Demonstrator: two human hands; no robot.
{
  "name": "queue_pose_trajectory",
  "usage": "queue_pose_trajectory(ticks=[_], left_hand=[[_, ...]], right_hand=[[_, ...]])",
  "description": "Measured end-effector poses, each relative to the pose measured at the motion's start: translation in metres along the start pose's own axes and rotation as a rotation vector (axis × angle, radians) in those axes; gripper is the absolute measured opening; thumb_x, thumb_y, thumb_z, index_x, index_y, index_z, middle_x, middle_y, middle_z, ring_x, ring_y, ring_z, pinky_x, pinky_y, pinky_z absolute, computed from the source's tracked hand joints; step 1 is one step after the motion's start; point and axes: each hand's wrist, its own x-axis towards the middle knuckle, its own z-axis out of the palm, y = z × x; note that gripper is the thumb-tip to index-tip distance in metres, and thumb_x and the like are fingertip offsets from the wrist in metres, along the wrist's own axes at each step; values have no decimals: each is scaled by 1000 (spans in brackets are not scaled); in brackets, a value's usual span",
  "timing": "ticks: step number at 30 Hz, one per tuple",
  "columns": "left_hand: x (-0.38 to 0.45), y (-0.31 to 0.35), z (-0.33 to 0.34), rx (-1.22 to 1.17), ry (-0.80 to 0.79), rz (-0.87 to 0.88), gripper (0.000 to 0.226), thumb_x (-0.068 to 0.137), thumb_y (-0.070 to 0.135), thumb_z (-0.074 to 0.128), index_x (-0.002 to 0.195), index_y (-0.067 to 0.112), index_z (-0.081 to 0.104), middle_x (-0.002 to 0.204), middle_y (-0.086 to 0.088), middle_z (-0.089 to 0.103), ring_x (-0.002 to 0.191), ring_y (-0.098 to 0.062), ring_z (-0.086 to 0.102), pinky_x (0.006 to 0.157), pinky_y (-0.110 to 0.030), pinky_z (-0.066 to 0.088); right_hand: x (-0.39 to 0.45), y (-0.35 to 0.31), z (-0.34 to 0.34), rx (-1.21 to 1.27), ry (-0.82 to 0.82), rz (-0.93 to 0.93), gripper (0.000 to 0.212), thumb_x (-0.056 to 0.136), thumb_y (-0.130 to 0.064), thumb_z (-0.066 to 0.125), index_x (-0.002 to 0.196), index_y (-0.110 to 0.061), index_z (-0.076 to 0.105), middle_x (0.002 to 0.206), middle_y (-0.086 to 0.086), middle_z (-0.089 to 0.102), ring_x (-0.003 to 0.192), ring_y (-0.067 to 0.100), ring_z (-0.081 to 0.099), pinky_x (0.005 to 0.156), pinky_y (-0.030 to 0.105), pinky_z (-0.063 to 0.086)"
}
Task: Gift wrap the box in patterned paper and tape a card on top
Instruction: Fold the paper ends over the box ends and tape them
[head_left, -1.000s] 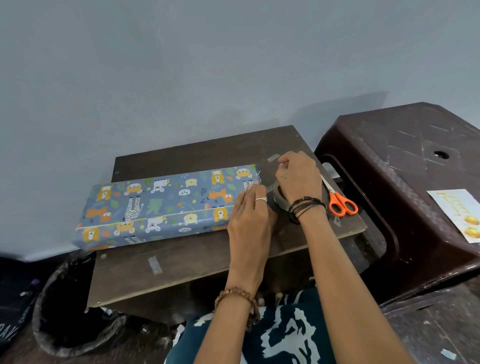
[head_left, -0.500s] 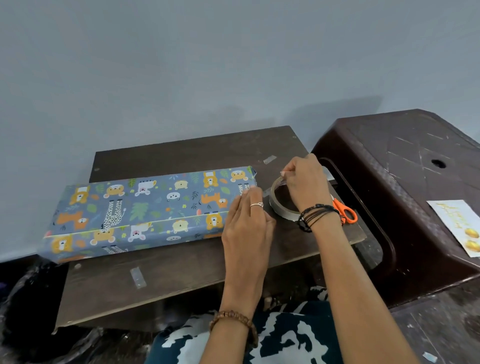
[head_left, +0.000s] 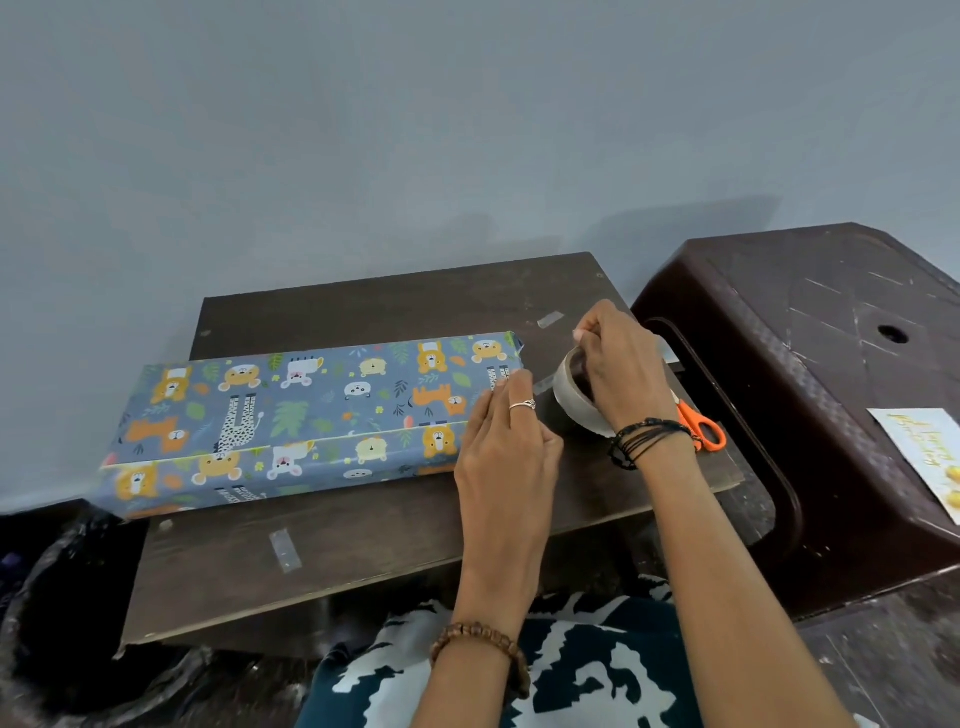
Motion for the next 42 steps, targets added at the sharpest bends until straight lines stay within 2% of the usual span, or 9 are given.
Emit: queue_pose_trajectory(ticks=[11,17,21,24,27,31,35,38,42], left_hand=[[0,0,-2,-9,-10,-8,50,57,2,80,102,7,60,84,-4,68,78,-18,67,65,-28,57],[3,1,-9,-60,-106,-76,46,64,2,75,106,7,59,85,-4,67,78,-20,66,60,-28,54],[4,4,-16,-105,-177,-113,41,78,6,65,117,7,54,97,-7,65,90,-23,63,67,-31,52],[4,5,-18,-95,-174,-113,40,82,9,62,121,9,51,98,-7,65,91,-23,62,67,-30,49],[4,4,-19,-82,-196,-105,41,87,14,57,126,11,47,106,-6,62,99,-21,59,68,-26,43],[2,2,-21,-67,-215,-68,41,90,16,53,130,10,44,117,-6,60,107,-21,57,77,-28,46],[0,0,-23,-78,-246,-44,42,92,20,52,132,11,42,122,-3,57,112,-17,54,82,-24,44],[0,0,-23,-60,-272,-45,43,93,21,51,134,12,40,128,-2,55,118,-17,51,87,-26,42],[-1,0,-24,-58,-271,-58,40,92,19,51,130,14,43,122,-1,57,111,-17,54,81,-23,41]], right_hand=[[-4,3,7,-222,29,-80,21,96,-7,43,116,-11,44,88,9,63,76,22,60,64,33,51],[-5,7,8,79,149,53,9,97,-21,42,99,-21,50,71,0,64,60,20,60,60,43,55],[-12,5,3,396,164,188,8,96,-24,49,95,-21,55,70,-5,62,53,11,55,55,33,53],[-24,-2,-3,533,249,227,6,92,-21,56,89,-20,62,82,5,62,59,12,58,50,21,50],[-45,-14,-5,756,306,331,6,89,-13,61,90,-13,67,82,7,65,63,8,62,56,13,51],[-73,-31,4,1200,328,606,9,85,-2,63,84,-9,67,79,4,68,73,10,66,64,14,55],[-93,-39,15,1240,317,644,15,86,-1,62,81,-14,66,77,1,68,72,8,67,66,17,55],[-94,-38,11,1052,358,534,18,85,-5,65,77,-22,67,70,-3,67,59,1,63,60,16,54],[-88,-33,3,1111,305,563,19,82,-5,68,74,-22,69,68,-2,67,54,4,60,54,15,51]])
